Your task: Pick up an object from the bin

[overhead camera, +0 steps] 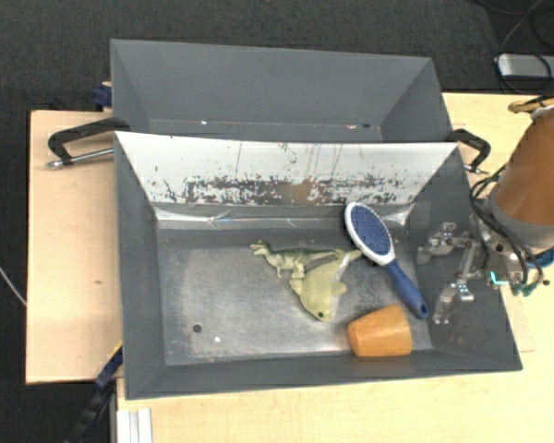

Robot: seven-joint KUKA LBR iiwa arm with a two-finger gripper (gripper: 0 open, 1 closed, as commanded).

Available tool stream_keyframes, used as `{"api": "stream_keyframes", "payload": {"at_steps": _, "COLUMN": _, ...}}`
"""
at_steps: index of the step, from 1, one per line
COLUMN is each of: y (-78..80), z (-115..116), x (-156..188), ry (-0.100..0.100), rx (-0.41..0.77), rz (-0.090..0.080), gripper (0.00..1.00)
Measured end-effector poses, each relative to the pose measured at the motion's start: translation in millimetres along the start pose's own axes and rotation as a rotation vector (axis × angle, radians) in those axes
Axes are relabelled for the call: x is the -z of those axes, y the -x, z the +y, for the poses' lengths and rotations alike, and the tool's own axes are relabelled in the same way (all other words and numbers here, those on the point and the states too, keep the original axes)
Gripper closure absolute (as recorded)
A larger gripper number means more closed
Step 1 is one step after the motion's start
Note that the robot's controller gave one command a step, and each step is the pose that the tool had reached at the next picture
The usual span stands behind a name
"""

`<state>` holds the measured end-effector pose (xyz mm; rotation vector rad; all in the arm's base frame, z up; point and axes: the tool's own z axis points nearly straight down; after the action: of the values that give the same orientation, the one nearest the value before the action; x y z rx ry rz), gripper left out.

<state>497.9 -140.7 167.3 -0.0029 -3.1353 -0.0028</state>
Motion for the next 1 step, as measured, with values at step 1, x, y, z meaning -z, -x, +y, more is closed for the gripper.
{"api": "stream_keyframes", "payload": {"at_steps": 1, "y": 1.2, "z": 57.8, "x": -96.3, "ry": 0.0, "rx": 0.239, "rz": -0.006, "gripper": 0.0}}
